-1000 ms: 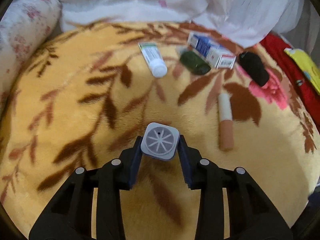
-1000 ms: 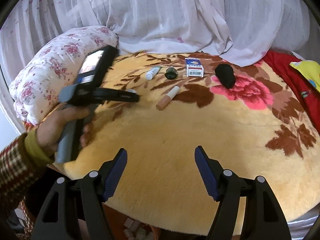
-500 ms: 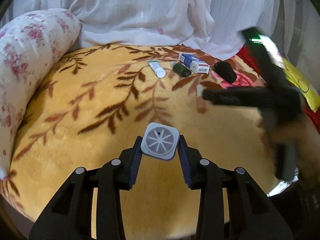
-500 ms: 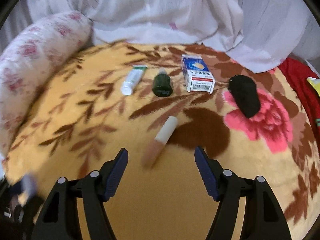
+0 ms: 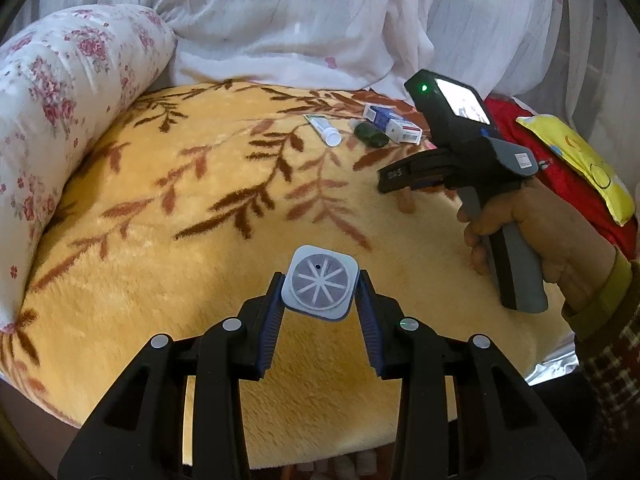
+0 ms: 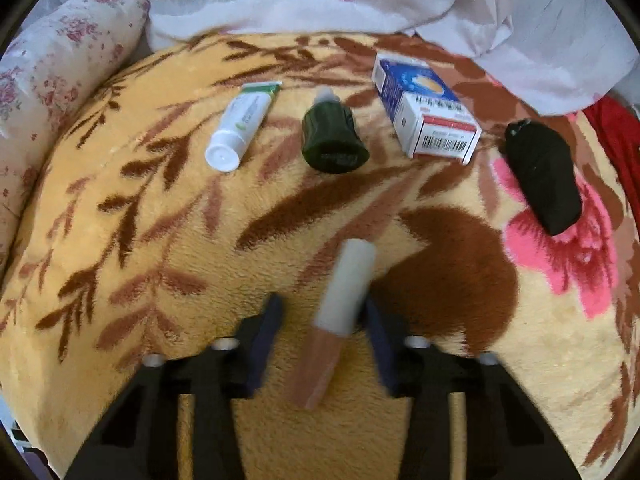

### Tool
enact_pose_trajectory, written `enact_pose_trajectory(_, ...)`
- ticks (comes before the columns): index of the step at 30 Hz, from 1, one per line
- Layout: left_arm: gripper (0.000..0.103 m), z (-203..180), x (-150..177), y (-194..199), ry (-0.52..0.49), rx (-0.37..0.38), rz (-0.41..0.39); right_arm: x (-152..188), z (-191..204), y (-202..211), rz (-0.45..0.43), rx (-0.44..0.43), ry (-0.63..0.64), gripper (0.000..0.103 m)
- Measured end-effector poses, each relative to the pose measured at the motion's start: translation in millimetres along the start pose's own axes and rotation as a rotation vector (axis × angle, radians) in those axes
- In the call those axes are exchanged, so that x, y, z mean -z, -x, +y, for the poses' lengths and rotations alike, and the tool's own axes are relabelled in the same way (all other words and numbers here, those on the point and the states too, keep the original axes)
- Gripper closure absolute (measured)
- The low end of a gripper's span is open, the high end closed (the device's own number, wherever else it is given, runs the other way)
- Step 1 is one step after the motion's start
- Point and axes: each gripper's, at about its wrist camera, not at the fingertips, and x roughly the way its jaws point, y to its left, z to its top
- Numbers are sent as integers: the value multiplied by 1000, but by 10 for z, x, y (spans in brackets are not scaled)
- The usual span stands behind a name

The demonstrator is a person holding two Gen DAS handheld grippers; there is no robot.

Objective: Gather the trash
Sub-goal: 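Grasp the grey square strainer with the left tool while the right tool grasps the tan lipstick tube, then carry both items over the orange bin and open both tools to drop them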

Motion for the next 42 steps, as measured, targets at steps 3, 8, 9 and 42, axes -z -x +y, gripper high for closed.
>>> enact_pose_trajectory(3,68,-33,54,46,-4,8,-2,98,-32,168,-44,-34,4,85)
enact_pose_trajectory(8,68,-142,189,168,-3,32,-1,406,-29,559,-126,-87,19,85)
enact_pose_trajectory(9,68,-167,219,188,-7,36,4,498,-18,659,-139,-104,23,85)
enact_pose_trajectory(42,28,-297,1416,639,-80,46,267,3098,321,1454,25,-311,193,38)
